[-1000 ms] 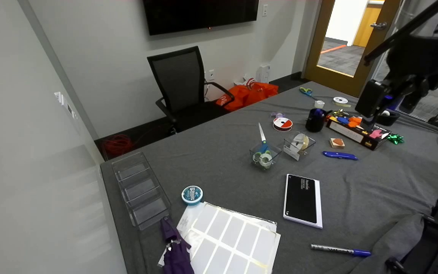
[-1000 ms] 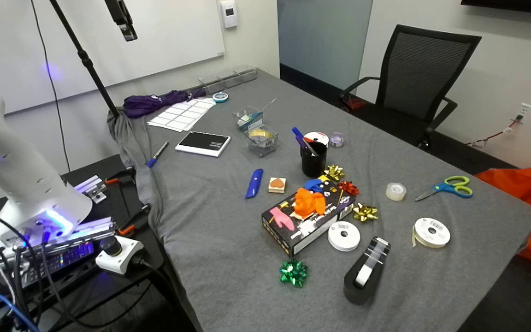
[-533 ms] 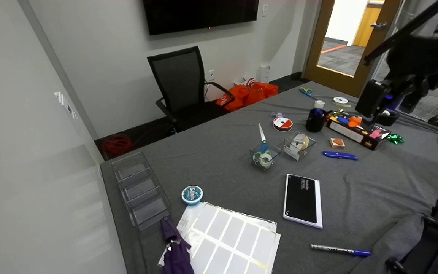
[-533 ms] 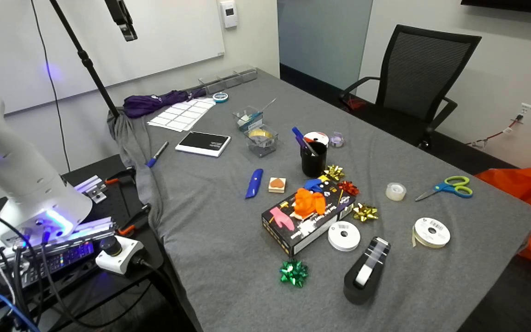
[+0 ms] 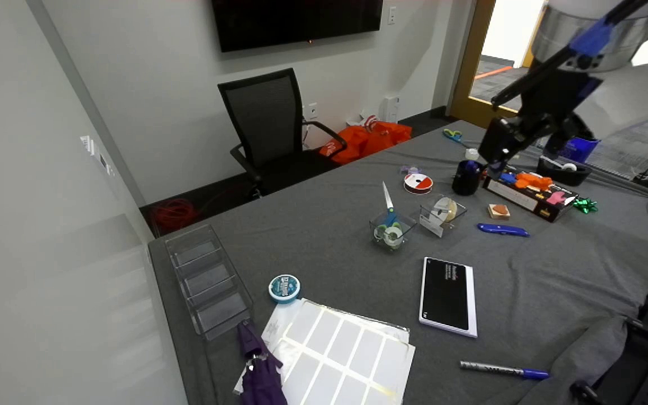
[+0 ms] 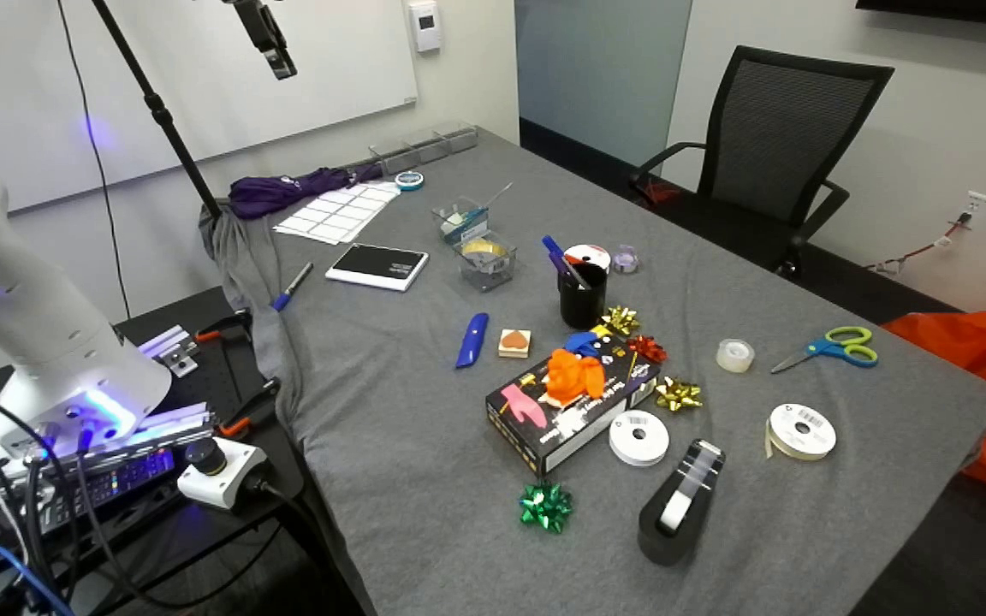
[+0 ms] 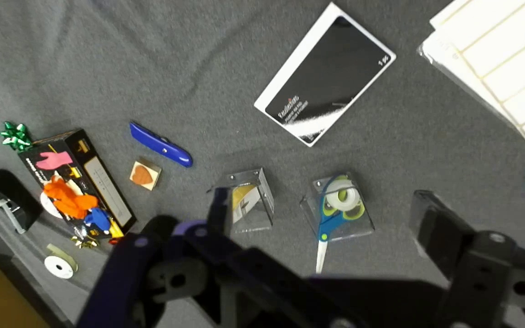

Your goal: Remove the scissors from the glass box

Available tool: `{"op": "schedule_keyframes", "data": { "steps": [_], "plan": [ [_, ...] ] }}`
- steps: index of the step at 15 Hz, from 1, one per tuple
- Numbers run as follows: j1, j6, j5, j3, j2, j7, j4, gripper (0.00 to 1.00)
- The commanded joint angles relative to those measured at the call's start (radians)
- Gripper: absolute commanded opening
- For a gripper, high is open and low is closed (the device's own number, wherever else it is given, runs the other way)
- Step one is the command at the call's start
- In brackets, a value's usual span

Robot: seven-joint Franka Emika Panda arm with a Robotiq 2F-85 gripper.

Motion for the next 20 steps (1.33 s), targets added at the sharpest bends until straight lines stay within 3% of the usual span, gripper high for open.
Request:
{"op": "schedule_keyframes", "data": {
  "steps": [1, 5, 9, 14, 15, 20],
  "plan": [
    [0.015, 0.071, -0.024, -0.044, 0.166, 0.042, 0.121, 1.0],
    [0.045, 0.126, 0.055, -0.113, 0.302, -0.009, 0.226, 1.0],
    [0.066, 0.106, 0.092, -0.167, 0.412, -0.021, 0.345, 1.0],
    [0.088, 0.042, 0.111, -0.222, 0.534, -0.125, 0.506, 1.0],
    [0.097, 0.105, 0.109, -0.229, 0.477, -0.095, 0.418, 1.0],
    [0.106, 0.076, 0.11, -0.243, 0.521, -0.107, 0.479, 1.0]
  ]
}}
